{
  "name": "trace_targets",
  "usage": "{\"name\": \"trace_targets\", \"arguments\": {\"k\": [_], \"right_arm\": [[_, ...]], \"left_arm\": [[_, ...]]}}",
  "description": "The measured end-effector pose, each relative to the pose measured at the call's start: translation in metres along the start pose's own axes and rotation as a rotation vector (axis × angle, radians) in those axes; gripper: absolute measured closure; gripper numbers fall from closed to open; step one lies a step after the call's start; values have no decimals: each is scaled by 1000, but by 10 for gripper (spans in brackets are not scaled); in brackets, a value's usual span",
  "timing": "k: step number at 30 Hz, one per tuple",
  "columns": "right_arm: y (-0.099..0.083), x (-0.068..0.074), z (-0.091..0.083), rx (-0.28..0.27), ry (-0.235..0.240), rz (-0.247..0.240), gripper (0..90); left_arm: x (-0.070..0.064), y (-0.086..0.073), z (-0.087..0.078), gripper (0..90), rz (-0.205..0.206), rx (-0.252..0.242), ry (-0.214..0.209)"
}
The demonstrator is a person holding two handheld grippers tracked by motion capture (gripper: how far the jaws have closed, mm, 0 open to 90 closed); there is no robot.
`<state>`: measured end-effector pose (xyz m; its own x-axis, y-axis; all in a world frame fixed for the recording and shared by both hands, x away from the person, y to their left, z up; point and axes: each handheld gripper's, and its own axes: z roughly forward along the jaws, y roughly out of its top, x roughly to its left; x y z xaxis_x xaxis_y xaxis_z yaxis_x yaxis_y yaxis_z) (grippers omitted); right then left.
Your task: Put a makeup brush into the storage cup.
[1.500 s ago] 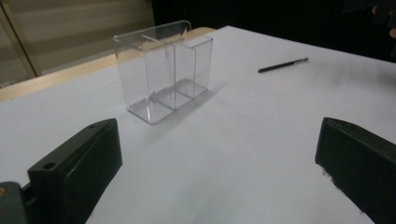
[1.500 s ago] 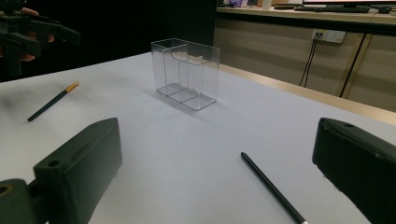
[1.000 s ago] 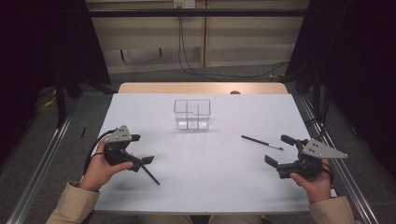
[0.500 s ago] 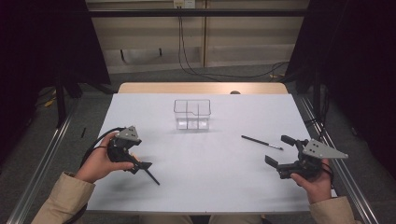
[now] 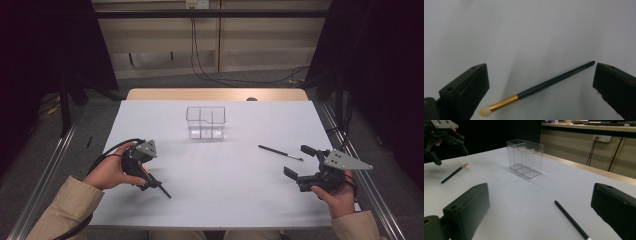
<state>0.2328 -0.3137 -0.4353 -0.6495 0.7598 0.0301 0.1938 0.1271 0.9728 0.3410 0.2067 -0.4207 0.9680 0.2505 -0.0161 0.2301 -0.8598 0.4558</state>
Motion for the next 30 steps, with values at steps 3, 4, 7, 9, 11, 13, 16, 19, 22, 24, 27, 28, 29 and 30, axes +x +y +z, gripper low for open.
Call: {"name": "trace_targets", "arguments": {"k": [3,4,7,9,11,13,16,19,22,24,27,28,29,30], "right_arm": [[0,0,0,-1,-1,1,13],[0,0,0,-2,-1,5,13],[0,0,0,-5,1,7,14],[0,0,0,-5,1,6,14],[0,0,-1,-5,-1,6,14],[0,0,-1,-7,2,10,15],[0,0,-1,-6,1,10,14],[0,0,-1,-4,0,8,14],[0,0,-1,-5,0,10,14],[0,0,-1,-5,-1,10,14],[0,0,0,-6,-2,11,14],[0,-1,0,-6,-2,10,14],[0,-1,0,-6,-2,11,14],[0,-1,0,-7,-3,11,14]], "left_arm": [[0,1,2,5,22,25,-8],[0,1,3,5,29,40,-8],[0,1,5,10,36,54,-11],[1,1,5,11,49,56,-8],[1,1,5,15,48,66,-2],[1,0,7,15,61,78,-7],[1,-1,8,18,68,91,-1],[1,-2,10,19,71,99,-2],[1,-4,13,22,71,104,-12],[1,-4,14,22,71,108,-10],[2,-5,16,23,73,108,-15],[2,-5,17,23,72,106,-18],[2,-5,18,25,77,113,-20],[2,-5,20,25,75,113,-20]]}}
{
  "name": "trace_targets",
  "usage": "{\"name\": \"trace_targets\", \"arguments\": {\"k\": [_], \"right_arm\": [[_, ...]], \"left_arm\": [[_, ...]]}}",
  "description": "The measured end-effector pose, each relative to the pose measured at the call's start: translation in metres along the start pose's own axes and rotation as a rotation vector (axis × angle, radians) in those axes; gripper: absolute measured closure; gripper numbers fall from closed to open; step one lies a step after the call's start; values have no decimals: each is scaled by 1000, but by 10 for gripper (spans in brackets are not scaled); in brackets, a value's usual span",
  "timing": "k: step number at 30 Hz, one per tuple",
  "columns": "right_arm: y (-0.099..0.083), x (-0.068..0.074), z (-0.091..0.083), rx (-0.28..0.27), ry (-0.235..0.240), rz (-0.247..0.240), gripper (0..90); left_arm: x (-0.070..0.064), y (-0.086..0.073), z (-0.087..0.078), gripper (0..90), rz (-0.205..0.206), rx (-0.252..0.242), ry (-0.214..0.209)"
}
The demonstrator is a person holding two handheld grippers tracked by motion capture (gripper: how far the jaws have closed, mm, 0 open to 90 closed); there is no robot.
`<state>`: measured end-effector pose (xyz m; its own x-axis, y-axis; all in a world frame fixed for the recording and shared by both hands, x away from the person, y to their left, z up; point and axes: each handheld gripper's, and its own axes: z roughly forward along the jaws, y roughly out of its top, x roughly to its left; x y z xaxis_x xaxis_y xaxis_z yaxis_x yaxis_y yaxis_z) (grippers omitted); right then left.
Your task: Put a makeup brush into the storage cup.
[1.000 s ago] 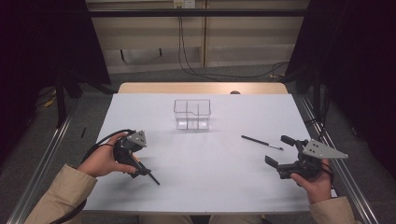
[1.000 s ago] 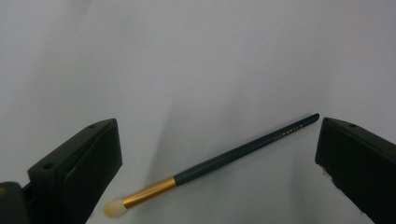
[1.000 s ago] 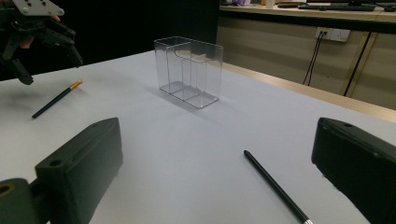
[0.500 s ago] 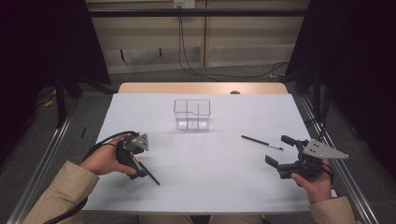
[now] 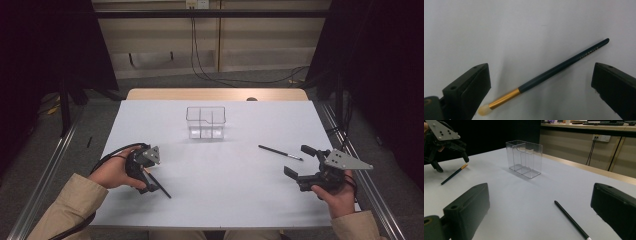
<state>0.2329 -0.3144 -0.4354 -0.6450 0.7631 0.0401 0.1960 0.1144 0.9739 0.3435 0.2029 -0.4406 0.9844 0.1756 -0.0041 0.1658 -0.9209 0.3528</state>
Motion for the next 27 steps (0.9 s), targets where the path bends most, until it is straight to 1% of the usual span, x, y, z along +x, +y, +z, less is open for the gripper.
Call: {"name": "trace_targets", "arguments": {"k": [1,4,5,6,8,9,10,12,13,16,17,18,21,24,27], "right_arm": [[0,0,0,0,0,1,15],[0,0,0,1,0,0,15],[0,0,0,2,-1,0,15],[-1,0,0,3,-1,1,15],[-1,0,0,3,-2,1,15],[-1,0,0,3,-2,-1,16],[-1,0,0,2,-3,-1,16],[-1,0,0,3,-4,0,16],[-1,0,0,3,-4,0,16],[-1,0,0,3,-3,-2,16],[-1,0,0,4,-3,-1,16],[-1,0,0,5,-4,-1,17],[-1,0,0,5,-3,0,18],[-1,0,0,3,0,-2,19],[-1,0,0,3,0,-3,20]], "left_arm": [[0,0,1,25,6,3,-5],[0,-1,4,32,-2,1,-17],[1,-1,5,32,3,7,-19],[1,-1,6,35,-7,2,-24],[1,-2,8,36,6,12,-31],[0,-2,10,36,-13,-1,-33],[1,-3,10,40,6,10,-38],[0,-3,13,43,-5,8,-38],[1,-4,13,43,5,23,-41],[0,-6,16,47,-12,17,-46],[1,-7,15,48,2,24,-45],[0,-7,16,50,-17,9,-45],[0,-7,15,56,-15,13,-44],[0,-6,15,72,-22,19,-43],[1,-5,14,120,-38,17,-36]]}}
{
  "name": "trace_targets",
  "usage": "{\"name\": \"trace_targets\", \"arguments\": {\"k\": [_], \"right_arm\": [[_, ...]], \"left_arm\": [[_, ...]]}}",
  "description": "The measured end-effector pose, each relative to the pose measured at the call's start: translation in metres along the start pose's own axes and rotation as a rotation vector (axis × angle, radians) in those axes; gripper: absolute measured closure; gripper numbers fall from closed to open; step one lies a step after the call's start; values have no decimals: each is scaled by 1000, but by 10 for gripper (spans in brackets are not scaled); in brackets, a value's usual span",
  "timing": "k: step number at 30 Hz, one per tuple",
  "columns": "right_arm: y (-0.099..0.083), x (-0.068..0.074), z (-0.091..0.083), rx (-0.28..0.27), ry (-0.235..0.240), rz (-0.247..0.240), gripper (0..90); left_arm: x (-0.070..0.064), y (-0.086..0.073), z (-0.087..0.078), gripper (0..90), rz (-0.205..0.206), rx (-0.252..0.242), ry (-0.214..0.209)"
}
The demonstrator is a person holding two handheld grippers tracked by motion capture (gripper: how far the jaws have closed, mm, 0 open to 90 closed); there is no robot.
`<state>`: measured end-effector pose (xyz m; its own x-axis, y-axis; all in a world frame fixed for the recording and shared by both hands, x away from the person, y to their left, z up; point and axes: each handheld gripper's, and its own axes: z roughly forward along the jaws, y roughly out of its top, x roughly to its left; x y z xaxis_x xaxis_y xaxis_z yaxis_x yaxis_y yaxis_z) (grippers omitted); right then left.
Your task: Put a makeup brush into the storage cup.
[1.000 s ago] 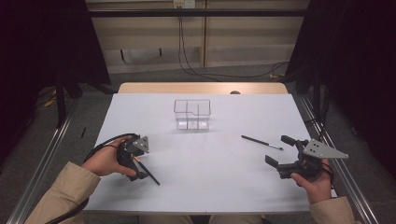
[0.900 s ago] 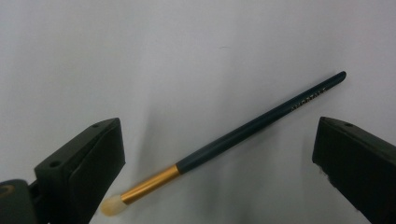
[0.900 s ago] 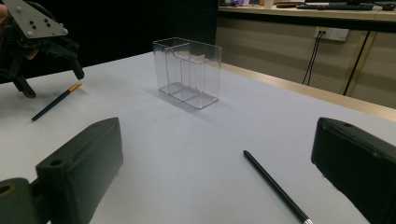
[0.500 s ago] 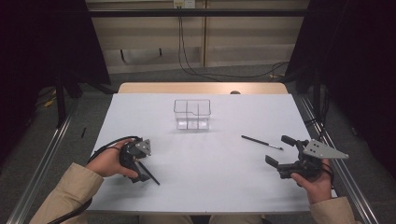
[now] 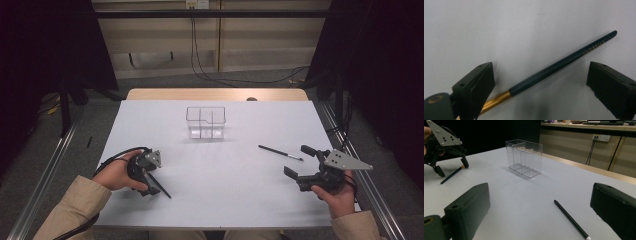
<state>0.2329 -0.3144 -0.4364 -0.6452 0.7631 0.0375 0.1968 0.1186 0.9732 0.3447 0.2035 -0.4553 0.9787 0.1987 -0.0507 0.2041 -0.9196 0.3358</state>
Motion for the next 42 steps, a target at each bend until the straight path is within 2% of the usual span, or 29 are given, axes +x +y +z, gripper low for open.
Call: {"name": "trace_targets", "arguments": {"k": [6,7,8,15,16,19,22,25,27,30,32,33,36,38,42], "right_arm": [[0,0,0,0,1,-2,22],[0,0,0,0,2,-1,21],[0,0,0,1,1,-2,22],[0,1,1,1,2,-4,23],[0,1,1,1,2,-3,23],[0,1,1,4,1,-1,23],[0,1,1,3,1,-1,23],[0,1,1,3,1,-3,24],[0,1,1,3,2,-1,24],[0,1,1,4,3,-2,24],[0,1,2,2,3,-5,24],[0,1,2,3,4,-5,24],[0,1,2,5,4,-7,24],[-1,1,2,5,5,-5,24],[-1,0,3,6,3,-1,24]], "left_arm": [[-2,2,-2,185,-5,11,4],[-2,2,-3,211,-4,10,3],[-2,2,-3,274,-5,9,0],[0,1,-6,345,-8,0,2],[1,2,-6,354,4,9,1],[0,3,-6,393,-10,3,1],[2,3,-8,478,-11,6,7],[2,5,-8,509,-5,20,6],[1,7,-7,538,-19,26,6],[2,11,-8,618,-8,49,0],[2,12,-7,646,-22,47,-3],[3,12,-7,660,-16,54,-5],[4,13,-7,727,-10,46,-7],[3,13,-6,809,-25,31,-11],[4,15,-6,832,-16,45,-11]]}}
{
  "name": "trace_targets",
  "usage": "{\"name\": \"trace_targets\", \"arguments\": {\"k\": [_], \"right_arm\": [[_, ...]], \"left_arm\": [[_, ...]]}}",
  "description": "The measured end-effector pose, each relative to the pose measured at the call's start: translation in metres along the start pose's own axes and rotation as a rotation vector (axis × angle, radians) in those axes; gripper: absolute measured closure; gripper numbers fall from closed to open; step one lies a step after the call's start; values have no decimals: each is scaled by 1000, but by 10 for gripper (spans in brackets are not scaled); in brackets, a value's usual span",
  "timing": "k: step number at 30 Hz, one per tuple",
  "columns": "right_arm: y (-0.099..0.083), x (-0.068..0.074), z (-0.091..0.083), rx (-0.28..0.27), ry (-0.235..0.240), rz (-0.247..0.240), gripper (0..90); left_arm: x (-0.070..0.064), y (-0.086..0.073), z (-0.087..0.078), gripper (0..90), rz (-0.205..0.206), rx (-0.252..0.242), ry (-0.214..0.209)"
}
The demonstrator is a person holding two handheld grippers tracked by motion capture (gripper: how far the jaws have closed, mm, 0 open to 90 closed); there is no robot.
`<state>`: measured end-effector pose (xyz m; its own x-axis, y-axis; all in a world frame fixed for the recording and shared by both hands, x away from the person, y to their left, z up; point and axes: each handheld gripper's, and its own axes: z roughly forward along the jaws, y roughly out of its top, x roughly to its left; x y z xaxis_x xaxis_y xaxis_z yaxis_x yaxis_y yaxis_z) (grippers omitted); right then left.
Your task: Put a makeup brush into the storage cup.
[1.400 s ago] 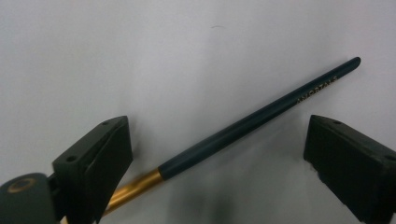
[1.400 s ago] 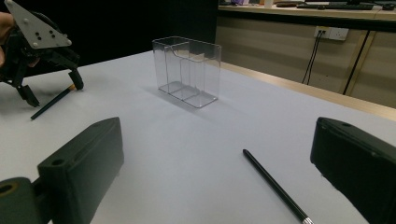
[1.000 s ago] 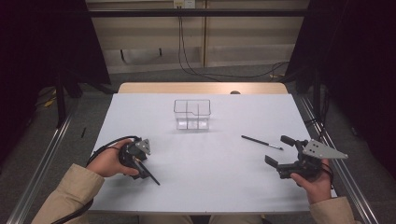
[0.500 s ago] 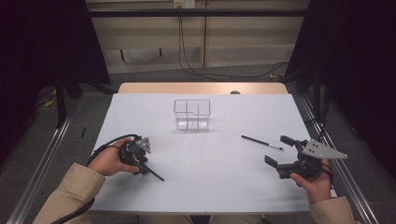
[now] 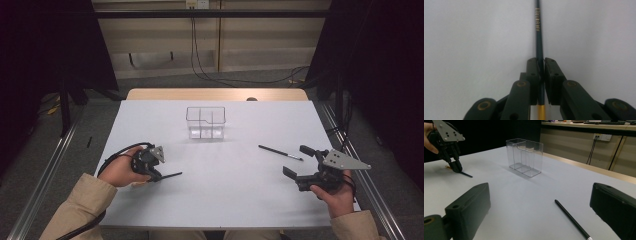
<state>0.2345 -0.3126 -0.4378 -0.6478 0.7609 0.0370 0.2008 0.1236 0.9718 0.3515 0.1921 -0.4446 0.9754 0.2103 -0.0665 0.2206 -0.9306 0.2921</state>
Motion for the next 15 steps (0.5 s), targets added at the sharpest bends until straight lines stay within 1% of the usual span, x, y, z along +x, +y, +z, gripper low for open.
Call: {"name": "trace_targets", "arguments": {"k": [1,2,3,4,5,8,11,12,13,15], "right_arm": [[0,0,0,0,1,0,24],[0,0,0,1,1,-1,24],[0,0,0,3,1,-2,24],[0,0,1,3,1,-3,24],[0,0,1,4,2,-2,24],[0,0,1,5,0,-2,24],[0,0,2,6,1,-5,24],[0,0,2,7,0,-4,24],[-1,0,1,6,2,-3,24],[-1,0,1,7,0,-2,24]], "left_arm": [[-1,0,0,832,-18,-7,1],[0,0,0,832,-28,-11,1],[0,1,0,832,-24,-12,0],[0,1,0,832,-16,-23,10],[1,2,1,832,-22,-27,17],[3,6,2,832,-21,-31,18],[4,8,2,830,-21,-19,12],[4,8,2,820,-23,-15,7],[4,8,1,786,-12,-1,4],[3,6,0,770,-28,-1,2]]}}
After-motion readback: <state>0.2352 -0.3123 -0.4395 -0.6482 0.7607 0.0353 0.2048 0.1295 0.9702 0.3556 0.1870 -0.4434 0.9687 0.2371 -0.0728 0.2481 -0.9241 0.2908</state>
